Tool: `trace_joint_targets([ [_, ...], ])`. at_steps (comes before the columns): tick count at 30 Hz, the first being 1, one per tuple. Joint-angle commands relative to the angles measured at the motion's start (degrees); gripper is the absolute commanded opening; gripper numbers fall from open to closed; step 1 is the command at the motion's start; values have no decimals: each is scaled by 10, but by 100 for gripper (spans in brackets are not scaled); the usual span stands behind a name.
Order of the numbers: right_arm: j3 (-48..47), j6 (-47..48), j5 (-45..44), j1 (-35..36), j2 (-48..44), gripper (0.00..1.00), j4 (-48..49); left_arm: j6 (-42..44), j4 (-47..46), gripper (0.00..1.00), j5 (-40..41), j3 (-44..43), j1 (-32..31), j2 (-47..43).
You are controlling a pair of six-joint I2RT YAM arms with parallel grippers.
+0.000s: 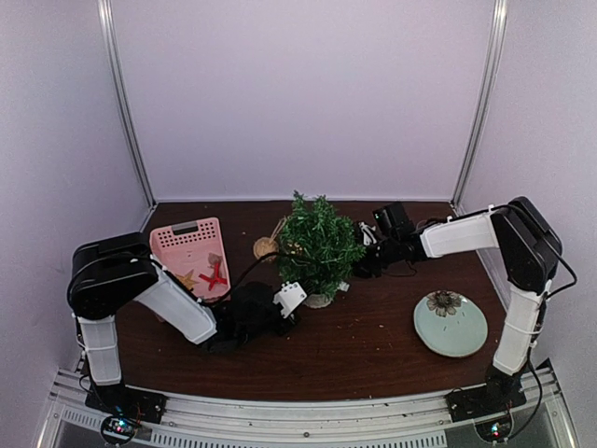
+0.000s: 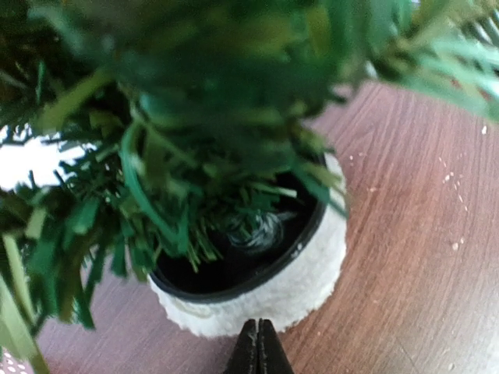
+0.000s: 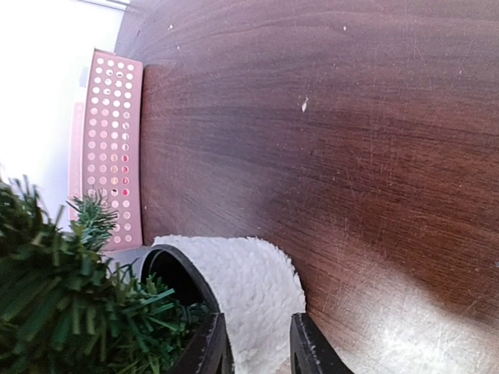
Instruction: Decorate the small christmas tree
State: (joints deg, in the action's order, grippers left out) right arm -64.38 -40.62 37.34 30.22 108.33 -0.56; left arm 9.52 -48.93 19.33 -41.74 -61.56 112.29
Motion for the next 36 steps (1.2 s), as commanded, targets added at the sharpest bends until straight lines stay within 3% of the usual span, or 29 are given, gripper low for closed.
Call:
trace_joint_targets([
  [1, -5, -9, 8, 12, 8, 29, 26, -2, -42, 0, 9, -19, 2, 20],
  [36, 72, -44, -7, 67, -21, 28, 68, -40, -55, 0, 3, -21, 58, 26],
])
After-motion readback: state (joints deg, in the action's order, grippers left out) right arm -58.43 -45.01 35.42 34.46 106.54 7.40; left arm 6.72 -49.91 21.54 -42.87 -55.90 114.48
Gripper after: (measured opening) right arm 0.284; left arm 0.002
